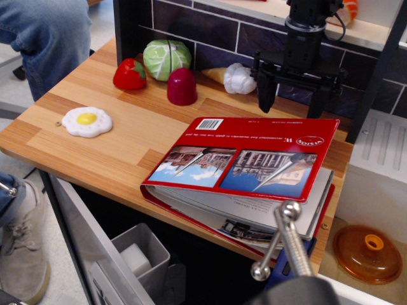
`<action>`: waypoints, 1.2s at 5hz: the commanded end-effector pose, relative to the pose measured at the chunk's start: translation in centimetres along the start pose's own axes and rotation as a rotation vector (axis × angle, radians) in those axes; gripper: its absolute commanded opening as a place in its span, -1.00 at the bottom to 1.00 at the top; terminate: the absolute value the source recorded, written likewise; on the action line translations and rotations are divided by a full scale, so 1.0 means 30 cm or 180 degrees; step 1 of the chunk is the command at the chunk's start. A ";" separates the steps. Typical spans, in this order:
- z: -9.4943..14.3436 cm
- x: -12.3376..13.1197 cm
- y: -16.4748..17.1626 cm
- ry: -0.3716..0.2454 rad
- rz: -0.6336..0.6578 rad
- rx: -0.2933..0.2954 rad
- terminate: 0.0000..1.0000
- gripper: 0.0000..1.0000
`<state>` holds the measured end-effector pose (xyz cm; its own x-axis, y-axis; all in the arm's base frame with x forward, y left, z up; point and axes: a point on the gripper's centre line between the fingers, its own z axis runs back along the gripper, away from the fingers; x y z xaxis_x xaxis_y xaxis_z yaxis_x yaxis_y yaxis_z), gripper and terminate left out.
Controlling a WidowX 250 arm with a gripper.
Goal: Open book
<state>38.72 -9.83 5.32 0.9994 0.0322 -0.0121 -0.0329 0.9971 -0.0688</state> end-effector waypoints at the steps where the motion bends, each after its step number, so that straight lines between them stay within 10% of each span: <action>1: 0.000 0.000 0.000 0.0000 0.0000 0.0000 -1.00 1.00; 5: 0.390 -0.182 -0.061 -0.0426 -0.0323 -0.0737 -1.00 1.00; 6: 0.316 -0.242 -0.135 -0.0320 -0.0396 -0.0463 -1.00 1.00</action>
<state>31.40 -14.33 13.02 0.9947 -0.0899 0.0508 0.0973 0.9806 -0.1699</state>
